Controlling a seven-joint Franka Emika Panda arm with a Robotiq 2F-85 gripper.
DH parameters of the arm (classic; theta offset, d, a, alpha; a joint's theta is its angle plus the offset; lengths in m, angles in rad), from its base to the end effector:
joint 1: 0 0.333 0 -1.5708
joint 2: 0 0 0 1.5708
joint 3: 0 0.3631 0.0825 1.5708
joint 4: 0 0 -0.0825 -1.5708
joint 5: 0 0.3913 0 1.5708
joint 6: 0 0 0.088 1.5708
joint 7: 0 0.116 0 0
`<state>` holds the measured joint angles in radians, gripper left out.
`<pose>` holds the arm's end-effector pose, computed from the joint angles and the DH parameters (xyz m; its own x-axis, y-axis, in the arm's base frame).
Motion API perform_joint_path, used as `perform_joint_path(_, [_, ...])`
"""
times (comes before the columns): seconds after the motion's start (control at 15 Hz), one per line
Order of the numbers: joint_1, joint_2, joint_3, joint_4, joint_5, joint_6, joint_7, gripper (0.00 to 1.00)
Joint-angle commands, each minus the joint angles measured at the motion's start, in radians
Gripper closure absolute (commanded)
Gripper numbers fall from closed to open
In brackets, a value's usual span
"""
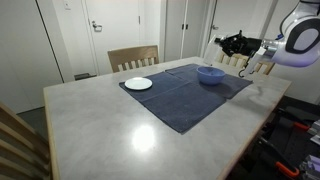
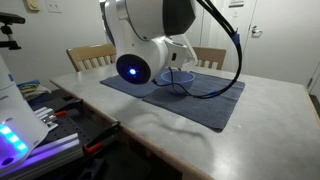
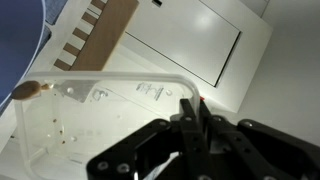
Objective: Pour the contents of the tupperware into the blue bowl
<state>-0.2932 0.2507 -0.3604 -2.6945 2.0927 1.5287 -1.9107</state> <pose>0.3796 -0.1664 0.2243 0.3157 -0.7827 0.5363 0.2764 -0.4649 -0.8411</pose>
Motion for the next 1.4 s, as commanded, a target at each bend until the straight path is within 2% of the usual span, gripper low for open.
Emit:
perform_joint_path(0.0, [0.011, 0.026, 0.007, 0.020, 0.025, 0.001, -0.044, 0.98])
perform_joint_path(0.53, [0.026, 0.017, 0.010, 0.011, 0.022, 0.025, -0.125, 0.98])
perform_joint_path(0.93, [0.039, 0.017, 0.015, 0.016, 0.009, 0.059, -0.095, 0.98])
perform_joint_path(1.33, [0.074, -0.041, 0.018, 0.026, 0.000, 0.199, -0.079, 0.98])
